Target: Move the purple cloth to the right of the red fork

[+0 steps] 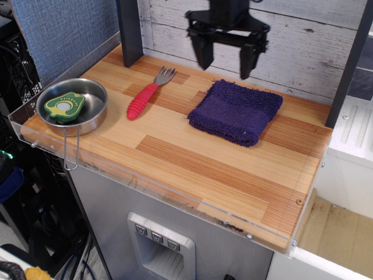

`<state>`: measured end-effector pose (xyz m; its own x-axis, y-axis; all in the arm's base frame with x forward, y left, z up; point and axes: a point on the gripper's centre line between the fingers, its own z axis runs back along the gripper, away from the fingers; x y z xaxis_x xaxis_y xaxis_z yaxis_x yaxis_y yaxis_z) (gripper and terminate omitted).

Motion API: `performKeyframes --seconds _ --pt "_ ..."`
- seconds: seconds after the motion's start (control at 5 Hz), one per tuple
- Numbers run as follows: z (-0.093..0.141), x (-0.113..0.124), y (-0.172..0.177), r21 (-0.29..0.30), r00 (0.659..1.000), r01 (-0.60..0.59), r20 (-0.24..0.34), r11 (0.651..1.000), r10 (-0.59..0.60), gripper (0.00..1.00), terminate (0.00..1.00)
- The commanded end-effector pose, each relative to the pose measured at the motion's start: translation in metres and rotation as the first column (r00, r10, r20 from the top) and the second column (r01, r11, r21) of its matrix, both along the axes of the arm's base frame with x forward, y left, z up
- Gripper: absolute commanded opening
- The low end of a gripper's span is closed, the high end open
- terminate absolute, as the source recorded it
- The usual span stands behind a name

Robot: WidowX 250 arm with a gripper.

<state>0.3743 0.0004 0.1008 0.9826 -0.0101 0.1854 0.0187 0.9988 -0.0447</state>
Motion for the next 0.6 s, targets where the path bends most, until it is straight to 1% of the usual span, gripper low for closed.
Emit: performKeyframes --seconds 0.0,0.2,0.4 --pt "0.0289 -0.045 0.0084 0.027 0.997 0.044 0.069 0.999 -0.046 1.0 0.0" --pt "0.0289 -0.045 0.0084 0.027 0.997 0.044 0.069 0.999 -0.046 1.0 0.0" --pt "0.0289 -0.045 0.0084 0.027 0.997 0.044 0.069 0.999 -0.046 1.0 1.0"
